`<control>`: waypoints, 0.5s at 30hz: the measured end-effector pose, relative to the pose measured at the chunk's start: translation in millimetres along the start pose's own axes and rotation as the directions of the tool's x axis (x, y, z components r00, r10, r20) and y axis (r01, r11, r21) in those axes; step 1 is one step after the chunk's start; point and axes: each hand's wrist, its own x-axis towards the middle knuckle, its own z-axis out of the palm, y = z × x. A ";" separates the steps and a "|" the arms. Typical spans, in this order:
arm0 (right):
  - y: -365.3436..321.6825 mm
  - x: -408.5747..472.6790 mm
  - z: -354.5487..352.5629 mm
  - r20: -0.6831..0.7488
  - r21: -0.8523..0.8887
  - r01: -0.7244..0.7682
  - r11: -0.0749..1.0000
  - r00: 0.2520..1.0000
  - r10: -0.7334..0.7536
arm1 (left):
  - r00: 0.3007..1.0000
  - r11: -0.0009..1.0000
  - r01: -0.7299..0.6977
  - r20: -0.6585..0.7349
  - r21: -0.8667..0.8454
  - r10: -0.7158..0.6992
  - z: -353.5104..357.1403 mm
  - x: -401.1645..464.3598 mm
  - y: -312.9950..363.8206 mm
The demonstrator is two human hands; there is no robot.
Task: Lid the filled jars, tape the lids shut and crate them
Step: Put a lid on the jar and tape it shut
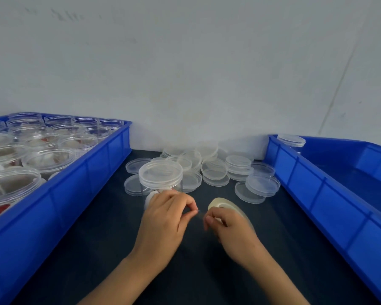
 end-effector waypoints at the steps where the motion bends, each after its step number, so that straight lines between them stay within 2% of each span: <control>1: 0.4 -0.1 3.0 -0.037 -0.023 -0.013 1.000 0.999 0.012 | 0.998 0.999 -0.021 -0.058 0.034 0.023 -2.2 1.5 -1.4; 3: 1.8 0.1 6.3 -0.110 0.003 -0.015 1.000 0.994 0.015 | 0.979 0.998 0.045 -0.200 0.041 -0.036 -6.3 6.2 -6.4; 5: 1.8 0.6 5.4 -0.187 0.060 0.008 0.998 0.982 0.003 | 0.935 0.966 0.218 -0.254 -0.138 -0.247 -8.9 8.8 -14.2; 7: 0.8 0.2 4.4 -0.255 0.107 0.031 0.994 0.967 -0.003 | 0.893 0.856 0.378 -0.105 -0.353 -0.438 -8.6 9.0 -20.6; 8: 0.2 -0.3 4.4 -0.286 0.126 0.038 0.991 0.958 -0.001 | 0.878 0.797 0.431 -0.007 -0.422 -0.479 -6.2 7.8 -24.4; 11: -1.9 -0.4 5.5 -0.375 0.151 0.061 0.987 0.927 0.000 | 0.876 0.759 0.476 0.165 -0.444 -0.453 2.6 4.0 -34.1; 15: -5.3 -3.4 3.9 -0.452 0.148 0.097 0.984 0.892 -0.020 | 0.885 0.771 0.466 0.222 -0.433 -0.410 3.2 7.4 -37.5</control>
